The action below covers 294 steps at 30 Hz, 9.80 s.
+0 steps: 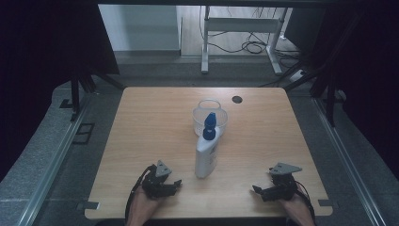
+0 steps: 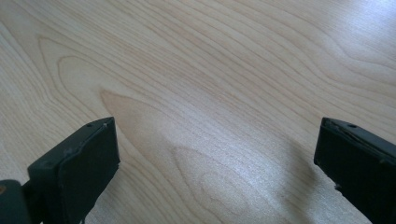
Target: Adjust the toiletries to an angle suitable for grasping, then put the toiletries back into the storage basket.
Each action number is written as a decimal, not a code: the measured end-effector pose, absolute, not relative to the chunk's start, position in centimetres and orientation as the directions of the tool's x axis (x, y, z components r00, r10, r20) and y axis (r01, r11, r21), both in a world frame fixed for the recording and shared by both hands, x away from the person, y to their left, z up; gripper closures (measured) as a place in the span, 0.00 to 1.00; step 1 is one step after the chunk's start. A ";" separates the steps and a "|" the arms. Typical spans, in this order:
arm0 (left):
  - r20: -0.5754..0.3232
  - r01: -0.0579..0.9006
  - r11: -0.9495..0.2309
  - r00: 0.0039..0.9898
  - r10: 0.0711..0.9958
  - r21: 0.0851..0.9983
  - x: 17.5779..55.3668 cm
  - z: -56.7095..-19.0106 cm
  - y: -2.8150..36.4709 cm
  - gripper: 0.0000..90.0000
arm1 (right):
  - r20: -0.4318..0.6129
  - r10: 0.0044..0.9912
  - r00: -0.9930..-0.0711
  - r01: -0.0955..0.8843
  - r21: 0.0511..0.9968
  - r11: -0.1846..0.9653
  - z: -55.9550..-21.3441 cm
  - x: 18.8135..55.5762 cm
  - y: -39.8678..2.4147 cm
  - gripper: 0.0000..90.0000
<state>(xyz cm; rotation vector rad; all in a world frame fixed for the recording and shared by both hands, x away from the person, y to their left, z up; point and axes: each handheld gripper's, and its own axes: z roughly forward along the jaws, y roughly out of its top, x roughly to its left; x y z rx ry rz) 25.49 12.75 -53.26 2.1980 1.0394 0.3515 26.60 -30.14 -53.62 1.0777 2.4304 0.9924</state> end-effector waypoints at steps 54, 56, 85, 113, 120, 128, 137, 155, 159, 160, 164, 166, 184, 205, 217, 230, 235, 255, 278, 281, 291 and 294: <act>-0.115 0.561 -0.457 0.708 0.696 0.690 30.1 -53.2 7.9 0.99 | 0.020 0.738 -0.674 0.552 0.679 0.485 -53.8 26.5 -30.0 0.04; -0.116 0.561 -0.458 0.710 0.695 0.690 30.1 -53.2 7.9 0.99 | 0.020 0.738 -0.674 0.551 0.679 0.485 -53.8 26.5 -30.0 0.04; -0.143 0.544 -0.473 0.746 0.650 0.693 29.0 -53.1 5.9 0.99 | 0.017 0.734 -0.679 0.548 0.677 0.491 -53.7 26.5 -29.9 0.05; -0.140 0.479 -0.512 0.812 0.566 0.713 27.7 -52.0 2.6 0.99 | 0.007 0.729 -0.684 0.540 0.678 0.500 -53.7 26.4 -29.8 0.06; -0.146 0.476 -0.513 0.818 0.557 0.714 27.7 -52.0 1.9 0.99 | 0.008 0.727 -0.686 0.538 0.678 0.500 -53.7 26.4 -29.8 0.06; -0.140 0.459 -0.515 0.829 0.541 0.724 27.9 -51.9 0.6 0.98 | 0.008 0.726 -0.688 0.537 0.678 0.501 -53.7 26.4 -29.8 0.07; -0.146 0.458 -0.513 0.832 0.536 0.726 28.4 -52.1 -1.0 0.97 | 0.008 0.722 -0.692 0.535 0.677 0.505 -53.7 26.4 -29.8 0.07; -0.113 0.441 -0.521 0.831 0.544 0.731 27.1 -51.1 1.4 0.81 | 0.044 0.712 -0.700 0.528 0.704 0.476 -53.5 26.2 -29.5 0.09; -0.110 0.448 -0.514 0.821 0.560 0.731 26.7 -51.0 2.5 0.76 | 0.048 0.700 -0.712 0.511 0.719 0.471 -53.2 26.0 -29.1 0.09; -0.101 0.452 -0.517 0.816 0.570 0.727 26.5 -51.1 3.0 0.73 | 0.045 0.696 -0.717 0.505 0.722 0.473 -53.0 26.0 -29.0 0.09; -0.081 0.450 -0.526 0.809 0.582 0.722 26.1 -51.2 3.9 0.67 | 0.068 0.700 -0.711 0.505 0.742 0.441 -52.7 25.9 -28.8 0.09; -0.070 0.451 -0.530 0.805 0.590 0.718 25.9 -51.3 4.3 0.65 | 0.082 0.698 -0.711 0.501 0.756 0.422 -52.5 25.9 -28.7 0.10; -0.068 0.526 -0.452 0.702 0.709 0.721 24.8 -53.0 8.6 0.38 | 0.069 0.658 -0.750 0.447 0.786 0.427 -50.4 26.3 -27.8 0.09; -0.028 0.516 -0.486 0.706 0.708 0.706 24.8 -54.2 8.6 0.28 | 0.053 0.639 -0.767 0.396 0.822 0.409 -47.6 28.0 -25.9 0.00; -0.029 0.519 -0.481 0.700 0.713 0.707 24.7 -54.2 8.5 0.28 | 0.102 0.632 -0.768 0.411 0.836 0.364 -46.5 29.0 -24.7 0.00; -0.022 0.516 -0.489 0.704 0.710 0.703 24.8 -54.2 8.5 0.27 | 0.125 0.646 -0.753 0.432 0.835 0.341 -45.8 30.1 -23.5 0.00; -0.021 0.515 -0.491 0.705 0.708 0.702 24.8 -54.2 8.6 0.27 | 0.126 0.635 -0.762 0.424 0.838 0.343 -45.3 30.5 -22.6 0.00; -0.023 0.515 -0.489 0.705 0.709 0.703 24.8 -54.2 8.5 0.27 | 0.095 0.613 -0.784 0.387 0.847 0.364 -44.2 31.9 -20.2 0.01; -0.022 0.515 -0.492 0.706 0.708 0.702 24.7 -54.2 8.5 0.26 | 0.086 0.604 -0.792 0.370 0.855 0.364 -43.5 33.0 -18.0 0.10; -0.022 0.515 -0.492 0.706 0.708 0.702 24.7 -54.2 8.5 0.26 | 0.083 0.602 -0.794 0.365 0.857 0.363 -43.4 33.2 -17.8 0.14; -0.023 0.515 -0.490 0.705 0.709 0.703 24.7 -54.2 8.5 0.26 | 0.081 0.600 -0.796 0.360 0.860 0.361 -42.9 33.5 -17.4 0.24; -0.022 0.515 -0.491 0.705 0.709 0.703 24.7 -54.2 8.5 0.26 | 0.077 0.586 -0.807 0.350 0.861 0.368 -42.7 33.4 -17.3 0.35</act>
